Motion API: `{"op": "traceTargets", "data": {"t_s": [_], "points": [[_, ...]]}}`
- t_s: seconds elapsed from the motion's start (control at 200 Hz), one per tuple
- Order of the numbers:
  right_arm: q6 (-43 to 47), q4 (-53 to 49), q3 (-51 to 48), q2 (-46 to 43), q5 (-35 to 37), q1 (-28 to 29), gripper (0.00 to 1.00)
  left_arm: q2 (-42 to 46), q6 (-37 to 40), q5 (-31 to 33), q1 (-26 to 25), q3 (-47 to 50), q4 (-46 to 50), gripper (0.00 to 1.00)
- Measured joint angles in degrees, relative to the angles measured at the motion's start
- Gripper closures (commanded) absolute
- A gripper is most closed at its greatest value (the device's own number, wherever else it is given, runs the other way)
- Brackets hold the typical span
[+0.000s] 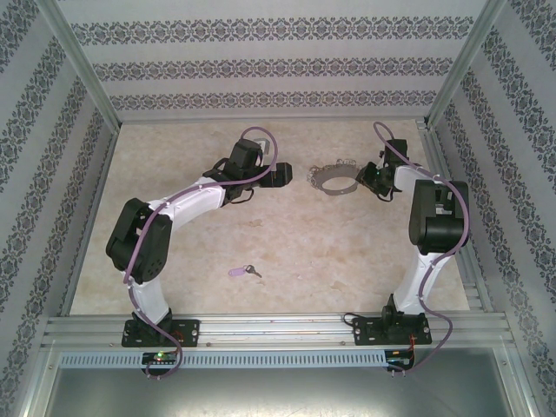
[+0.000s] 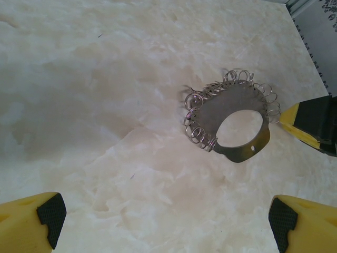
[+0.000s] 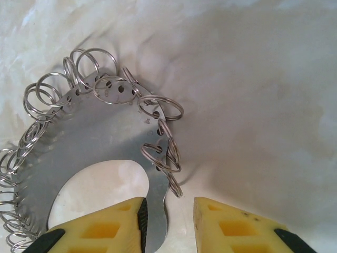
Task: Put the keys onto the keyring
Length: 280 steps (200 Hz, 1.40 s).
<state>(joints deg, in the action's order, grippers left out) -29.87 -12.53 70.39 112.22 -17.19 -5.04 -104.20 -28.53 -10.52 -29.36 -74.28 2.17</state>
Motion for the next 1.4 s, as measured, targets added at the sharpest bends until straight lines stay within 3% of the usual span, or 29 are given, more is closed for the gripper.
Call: {"op": "traceTargets", "data": {"t_s": [0.45, 1.174, 1.399], "points": [[-0.17, -0.57, 3.26, 1.60, -0.04, 0.00, 0.77, -0.52, 0.00, -0.24, 0.00, 0.00, -0.04, 0.00], [-0.24, -1.01, 2.27, 2.23, 0.44, -0.09, 0.73, -1.09, -0.02, -1.38, 0.00, 0.00, -0.46, 0.00], [-0.28, -0.98, 2.36, 2.25, 0.39, -0.09, 0.77, -1.09, -0.02, -1.51, 0.00, 0.00, -1.01, 0.00]]}}
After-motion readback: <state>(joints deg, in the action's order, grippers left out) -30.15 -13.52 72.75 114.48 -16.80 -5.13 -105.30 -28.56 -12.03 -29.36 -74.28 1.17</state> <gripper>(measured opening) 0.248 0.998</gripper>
